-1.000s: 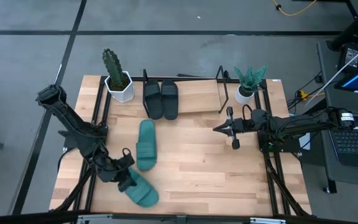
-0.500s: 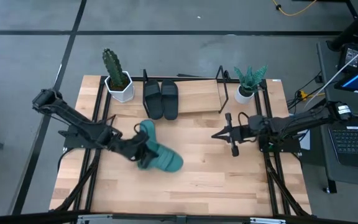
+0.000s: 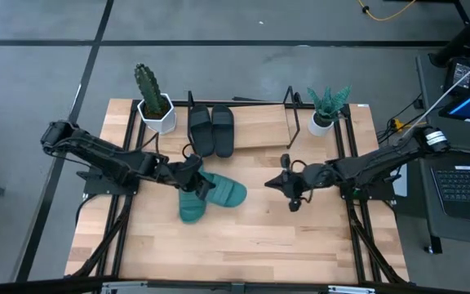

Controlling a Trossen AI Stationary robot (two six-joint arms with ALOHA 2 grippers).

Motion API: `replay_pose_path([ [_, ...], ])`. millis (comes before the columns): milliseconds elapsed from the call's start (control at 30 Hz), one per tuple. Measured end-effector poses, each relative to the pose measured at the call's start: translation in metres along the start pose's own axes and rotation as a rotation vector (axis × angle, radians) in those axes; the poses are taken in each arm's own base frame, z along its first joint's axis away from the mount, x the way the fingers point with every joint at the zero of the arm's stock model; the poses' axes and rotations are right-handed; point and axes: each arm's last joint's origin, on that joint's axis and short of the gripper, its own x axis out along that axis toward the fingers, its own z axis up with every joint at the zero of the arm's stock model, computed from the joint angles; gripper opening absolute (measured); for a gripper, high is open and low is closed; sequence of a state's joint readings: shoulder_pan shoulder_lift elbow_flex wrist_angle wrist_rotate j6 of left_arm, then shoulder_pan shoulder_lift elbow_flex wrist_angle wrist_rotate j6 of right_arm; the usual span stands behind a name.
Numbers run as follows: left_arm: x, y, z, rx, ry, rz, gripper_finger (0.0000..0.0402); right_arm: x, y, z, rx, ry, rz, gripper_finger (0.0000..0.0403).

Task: Pick and place slides into the shelf
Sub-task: Put the left green slide on the shelf

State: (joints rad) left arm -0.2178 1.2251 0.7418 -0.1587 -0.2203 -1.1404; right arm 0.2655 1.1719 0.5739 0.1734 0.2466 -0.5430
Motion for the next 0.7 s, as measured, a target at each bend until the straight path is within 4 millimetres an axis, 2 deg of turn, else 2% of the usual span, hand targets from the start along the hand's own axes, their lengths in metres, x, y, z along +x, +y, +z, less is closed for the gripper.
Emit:
replay_pose_path([
  [400, 0.000, -0.007, 0.007, -0.028, -0.054, -0.077, 0.0000, 0.042, -0.007, 0.036, -0.320, 0.023, -0.003, 0.0016],
  [700, 0.001, -0.008, 0.016, -0.045, -0.090, -0.111, 0.0000, 0.058, -0.009, 0.052, -0.448, 0.013, -0.003, 0.0089],
])
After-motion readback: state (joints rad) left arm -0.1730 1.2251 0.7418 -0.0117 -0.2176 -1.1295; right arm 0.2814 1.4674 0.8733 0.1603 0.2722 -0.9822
